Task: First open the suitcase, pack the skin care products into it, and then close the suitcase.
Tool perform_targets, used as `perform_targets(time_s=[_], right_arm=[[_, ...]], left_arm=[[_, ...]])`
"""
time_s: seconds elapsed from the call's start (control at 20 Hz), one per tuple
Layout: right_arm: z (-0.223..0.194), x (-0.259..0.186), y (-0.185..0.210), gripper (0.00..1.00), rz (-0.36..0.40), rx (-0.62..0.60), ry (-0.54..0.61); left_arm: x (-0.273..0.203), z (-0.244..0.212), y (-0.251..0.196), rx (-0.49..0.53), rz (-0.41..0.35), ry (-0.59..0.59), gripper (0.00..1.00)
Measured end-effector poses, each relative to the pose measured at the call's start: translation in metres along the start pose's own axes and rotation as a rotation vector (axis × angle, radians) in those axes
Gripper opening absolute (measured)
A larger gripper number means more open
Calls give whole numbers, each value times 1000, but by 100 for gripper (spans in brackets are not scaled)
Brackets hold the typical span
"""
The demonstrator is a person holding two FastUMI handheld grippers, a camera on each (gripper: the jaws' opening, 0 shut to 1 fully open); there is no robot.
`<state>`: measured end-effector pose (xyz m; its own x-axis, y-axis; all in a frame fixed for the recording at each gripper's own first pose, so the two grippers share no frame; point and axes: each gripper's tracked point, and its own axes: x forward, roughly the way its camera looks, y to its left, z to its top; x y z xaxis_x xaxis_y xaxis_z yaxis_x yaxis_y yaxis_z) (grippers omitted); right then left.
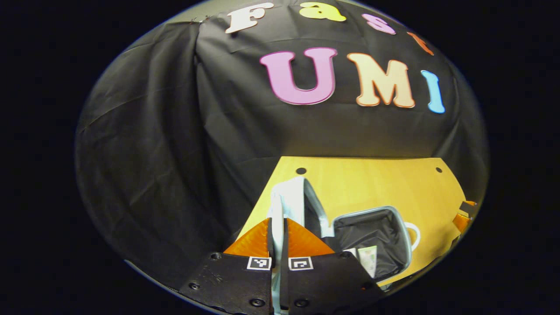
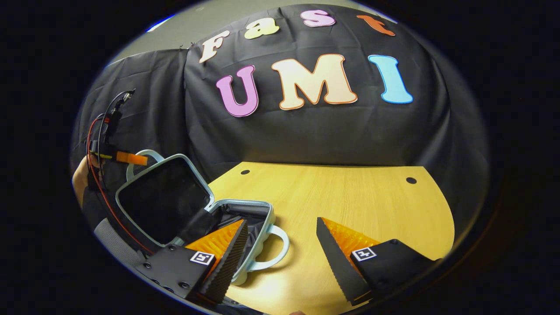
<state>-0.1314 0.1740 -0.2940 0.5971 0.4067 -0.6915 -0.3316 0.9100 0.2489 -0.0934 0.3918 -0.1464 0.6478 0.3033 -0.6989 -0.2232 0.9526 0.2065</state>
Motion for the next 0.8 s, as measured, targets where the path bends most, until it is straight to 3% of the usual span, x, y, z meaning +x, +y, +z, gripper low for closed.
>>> perform_targets(time_s=[0.25, 0.45, 0.65, 0.8], right_arm=[[1, -16, -24, 98, -18, 15, -9], [2, -26, -44, 98, -45, 20, -17], [3, -37, -61, 98, -67, 27, -21], [3, -46, -75, 98, -86, 12, -19]], left_arm=[[-6, 21, -79, 19, -112, -54, 0], [-10, 28, -149, -39, -255, -72, 0], [-10, 17, -221, -69, -412, -53, 0], [-7, -4, -268, -67, -487, -8, 0]])
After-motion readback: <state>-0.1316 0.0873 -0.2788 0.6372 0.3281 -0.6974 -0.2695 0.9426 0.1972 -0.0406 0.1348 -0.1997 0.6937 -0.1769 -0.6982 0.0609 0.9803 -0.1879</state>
